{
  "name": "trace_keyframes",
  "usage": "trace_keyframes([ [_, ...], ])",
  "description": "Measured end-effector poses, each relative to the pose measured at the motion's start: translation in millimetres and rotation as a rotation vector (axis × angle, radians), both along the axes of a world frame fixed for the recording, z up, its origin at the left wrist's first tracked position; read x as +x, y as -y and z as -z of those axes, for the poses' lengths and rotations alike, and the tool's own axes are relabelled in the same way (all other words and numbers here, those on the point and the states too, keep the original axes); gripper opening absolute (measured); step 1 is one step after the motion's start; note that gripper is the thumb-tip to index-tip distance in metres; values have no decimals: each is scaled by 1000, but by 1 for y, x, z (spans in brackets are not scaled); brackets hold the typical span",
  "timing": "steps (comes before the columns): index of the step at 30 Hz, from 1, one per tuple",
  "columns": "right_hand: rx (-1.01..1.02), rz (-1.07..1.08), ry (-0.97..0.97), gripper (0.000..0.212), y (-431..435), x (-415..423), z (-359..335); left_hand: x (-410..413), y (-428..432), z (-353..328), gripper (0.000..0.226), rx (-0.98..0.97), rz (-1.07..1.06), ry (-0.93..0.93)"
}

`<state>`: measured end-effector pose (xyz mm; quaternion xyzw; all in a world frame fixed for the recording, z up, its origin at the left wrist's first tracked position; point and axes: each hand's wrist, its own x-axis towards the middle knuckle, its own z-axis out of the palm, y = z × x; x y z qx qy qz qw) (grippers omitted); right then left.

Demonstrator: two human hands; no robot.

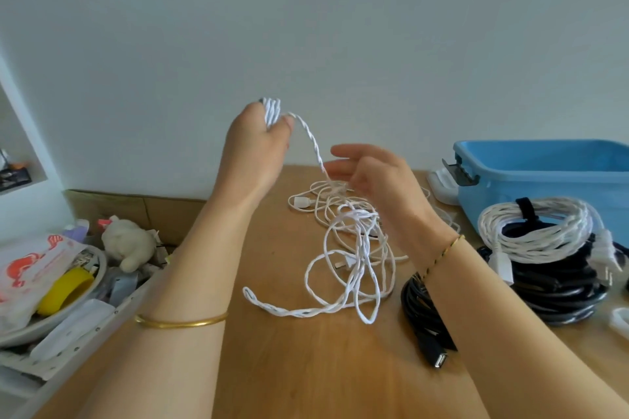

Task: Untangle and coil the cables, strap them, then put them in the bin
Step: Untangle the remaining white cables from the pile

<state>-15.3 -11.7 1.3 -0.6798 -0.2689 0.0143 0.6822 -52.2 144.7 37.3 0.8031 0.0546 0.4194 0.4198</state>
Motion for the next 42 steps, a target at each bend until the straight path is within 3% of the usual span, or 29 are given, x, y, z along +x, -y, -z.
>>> trace_keyframes([
  [2, 75, -199, -120, 28, -1, -8, -6, 2, 1, 3, 20, 50, 2, -14],
  [4, 46, -262, -70, 31, -2, -13, -6, 3, 2, 6, 22, 115, -5, -29],
  [8, 264, -149, 54, 9, 1, -12, -12, 1, 2, 12, 22, 320, 76, -219],
  [11, 368, -33, 96, 9, 9, -4, -16, -3, 6, 14, 19, 339, 243, -386],
  [15, 397, 63, 22, 12, 14, 5, -9, -14, 11, 6, 29, -29, 634, -420],
  [20, 363, -16, -65, 14, 8, 7, -1, -18, 10, -4, 40, -410, 1011, -370],
  [22, 342, -73, -132, 9, 3, 5, 2, -15, 5, -5, 42, -603, 1265, -391],
  [24, 337, -144, -186, 4, -4, 4, 5, -13, -3, -8, 40, -839, 1584, -323],
  [26, 341, -203, -232, 8, -10, 2, 10, -13, -10, -11, 41, -1053, 1696, -135],
  [30, 224, -253, -161, 14, -20, -6, 18, -17, -15, -18, 34, -1188, 1344, 282],
  [33, -21, -246, 66, 15, -26, -18, 14, -13, -9, -15, 23, -1013, 893, 325],
  [36, -182, -208, 162, 17, -26, -24, 6, -9, -5, -9, 21, -671, 522, 331],
  [39, -217, -196, 200, 2, -23, -29, -4, -10, 1, -4, 13, -119, 272, 312],
  [42, -285, -126, 290, 12, -18, -30, -11, -10, 3, -1, 15, 250, 41, 261],
])
